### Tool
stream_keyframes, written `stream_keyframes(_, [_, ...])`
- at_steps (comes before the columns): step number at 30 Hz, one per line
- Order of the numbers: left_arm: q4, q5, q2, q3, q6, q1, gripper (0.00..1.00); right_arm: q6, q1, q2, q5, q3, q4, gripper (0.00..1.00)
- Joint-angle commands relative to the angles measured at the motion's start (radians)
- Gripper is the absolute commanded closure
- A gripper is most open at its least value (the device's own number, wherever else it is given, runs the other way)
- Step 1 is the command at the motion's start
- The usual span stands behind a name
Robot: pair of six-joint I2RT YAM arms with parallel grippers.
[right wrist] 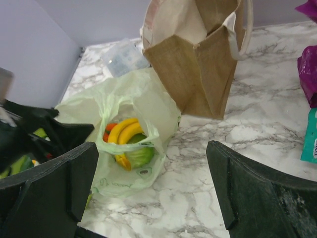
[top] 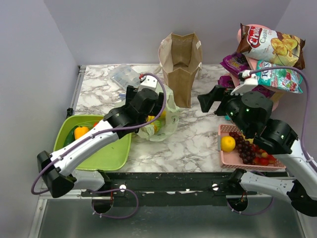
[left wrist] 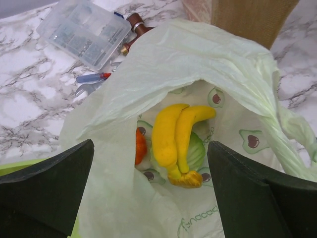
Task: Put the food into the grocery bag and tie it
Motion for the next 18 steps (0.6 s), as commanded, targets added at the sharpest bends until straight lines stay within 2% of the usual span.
stream_keyframes(1, [-0.040, 0.094, -0.098, 0.031, 0.002, 0.005, 0.01, -0.006, -0.004, 0.019, -0.086, -0.031, -0.057, 0.00])
stream_keyframes(8, [-0.134, 0.210, -0.228, 0.074, 0.001, 0.005, 0.02, -0.086, -0.004, 0.075, -0.273, -0.062, -0.068, 0.00])
stream_keyframes(13, [-0.217, 0.346, -0.368, 0.055, -0.035, 0.003, 0.03, -0.113, -0.003, 0.120, -0.389, -0.097, -0.025, 0.00])
stream_keyframes(18, [-0.261, 0.500, -0.513, -0.014, -0.014, -0.003, 0.01, -0.116, -0.004, 0.165, -0.416, -0.110, 0.020, 0.00])
